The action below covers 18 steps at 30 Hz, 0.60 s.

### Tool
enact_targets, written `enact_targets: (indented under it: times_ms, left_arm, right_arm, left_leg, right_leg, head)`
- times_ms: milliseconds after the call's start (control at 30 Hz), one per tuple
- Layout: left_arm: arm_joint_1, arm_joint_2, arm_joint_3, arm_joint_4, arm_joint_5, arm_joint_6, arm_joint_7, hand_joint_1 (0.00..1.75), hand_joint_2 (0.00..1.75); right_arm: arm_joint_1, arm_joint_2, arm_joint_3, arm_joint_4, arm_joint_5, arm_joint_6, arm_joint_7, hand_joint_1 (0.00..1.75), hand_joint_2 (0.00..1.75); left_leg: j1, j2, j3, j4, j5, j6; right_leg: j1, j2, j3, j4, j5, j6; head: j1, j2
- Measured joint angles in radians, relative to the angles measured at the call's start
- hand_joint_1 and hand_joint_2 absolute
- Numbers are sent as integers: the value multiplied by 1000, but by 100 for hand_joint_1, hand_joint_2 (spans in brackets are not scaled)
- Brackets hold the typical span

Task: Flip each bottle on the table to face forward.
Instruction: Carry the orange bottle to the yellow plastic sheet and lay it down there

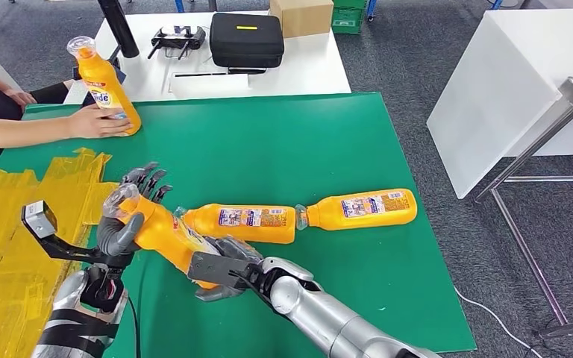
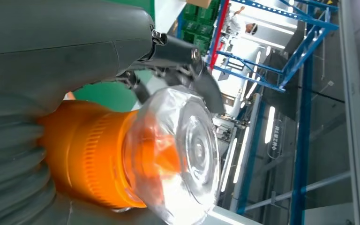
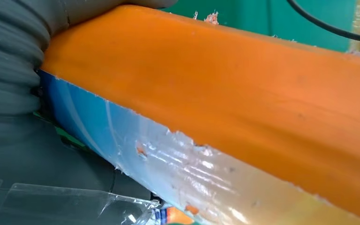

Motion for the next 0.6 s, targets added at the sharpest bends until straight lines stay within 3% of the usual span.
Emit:
enact_targets:
  times_ms: [567,600]
  left_arm:
    - [-11,23,-18,36,-21,-1,-9,175,175]
    - [-11,24,-19,36,-25,-1,-12,175,175]
  right_arm:
    - [-1,3,2,36,13,1,4,173,175]
    - [-1,3,2,37,14,0,4,150,175]
  left_leg:
    - [0,0,0,0,0,0]
    - [0,0,0,0,0,0]
  right_leg:
    - [0,0,0,0,0,0]
    - [0,0,0,0,0,0]
  head:
    - [0,0]
    - [0,0]
